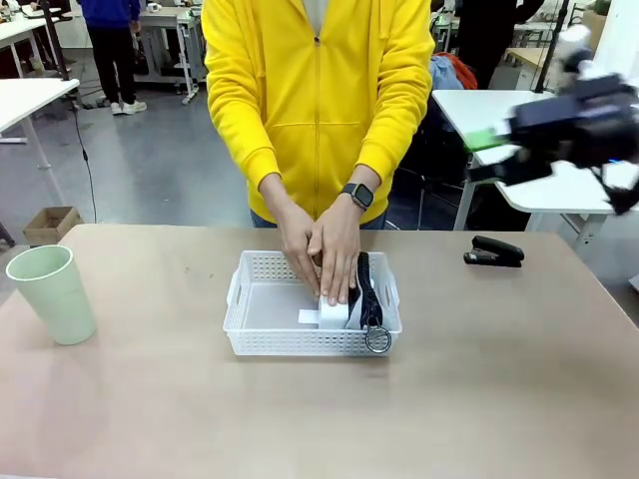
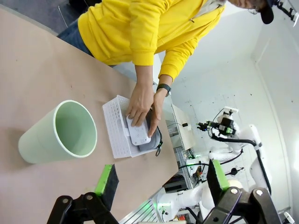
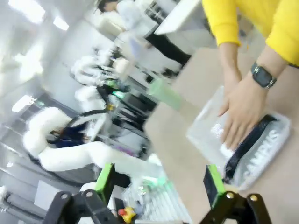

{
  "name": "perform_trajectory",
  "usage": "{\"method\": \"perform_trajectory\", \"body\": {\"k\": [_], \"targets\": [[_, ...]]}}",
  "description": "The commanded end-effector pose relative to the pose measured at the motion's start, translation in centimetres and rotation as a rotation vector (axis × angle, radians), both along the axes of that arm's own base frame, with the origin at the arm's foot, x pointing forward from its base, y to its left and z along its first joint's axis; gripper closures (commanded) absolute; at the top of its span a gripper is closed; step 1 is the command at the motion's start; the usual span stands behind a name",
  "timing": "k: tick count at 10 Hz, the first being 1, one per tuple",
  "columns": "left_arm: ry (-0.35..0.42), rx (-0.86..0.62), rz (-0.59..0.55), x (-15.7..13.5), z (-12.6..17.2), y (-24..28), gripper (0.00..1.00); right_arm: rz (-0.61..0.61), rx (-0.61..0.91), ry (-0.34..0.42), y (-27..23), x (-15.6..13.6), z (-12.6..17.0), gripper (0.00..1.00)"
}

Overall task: Efficiently arrange items inside the basket to fit them all.
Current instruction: Pick up the Digital clock and place it inside the Organizing basket.

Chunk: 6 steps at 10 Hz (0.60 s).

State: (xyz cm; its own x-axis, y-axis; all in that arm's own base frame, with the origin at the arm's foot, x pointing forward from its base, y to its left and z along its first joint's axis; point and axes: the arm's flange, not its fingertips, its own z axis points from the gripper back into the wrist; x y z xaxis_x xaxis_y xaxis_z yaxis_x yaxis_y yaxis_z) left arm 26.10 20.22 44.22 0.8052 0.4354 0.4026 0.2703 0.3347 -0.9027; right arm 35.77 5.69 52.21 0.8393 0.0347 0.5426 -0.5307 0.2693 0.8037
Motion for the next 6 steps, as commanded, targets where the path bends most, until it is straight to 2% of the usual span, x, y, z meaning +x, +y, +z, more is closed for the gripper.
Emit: {"method": "perform_trajectory", "body": {"k": [1,3,4,5,6], "targets": [[-0.032,-0.011,0.001,0.0,0.0,-0.1,0.00,0.043,0.181,0.068,-5.8,0.1,-3.9,0.00],[-0.032,-0.011,0.001,0.0,0.0,-0.1,0.00,-0.092,0.380,0.148,-12.7,0.3,-10.5,0.00],[-0.032,-0.011,0.001,0.0,0.0,-0.1,0.00,-0.111,0.428,0.180,-14.2,0.8,-14.0,0.00],[-0.032,-0.011,0.001,0.0,0.0,-0.1,0.00,-0.131,0.441,0.215,-14.4,1.6,-16.6,0.00],[-0.032,-0.011,0.001,0.0,0.0,-0.1,0.00,-0.203,0.269,0.269,-13.3,2.8,-17.8,0.00]]}}
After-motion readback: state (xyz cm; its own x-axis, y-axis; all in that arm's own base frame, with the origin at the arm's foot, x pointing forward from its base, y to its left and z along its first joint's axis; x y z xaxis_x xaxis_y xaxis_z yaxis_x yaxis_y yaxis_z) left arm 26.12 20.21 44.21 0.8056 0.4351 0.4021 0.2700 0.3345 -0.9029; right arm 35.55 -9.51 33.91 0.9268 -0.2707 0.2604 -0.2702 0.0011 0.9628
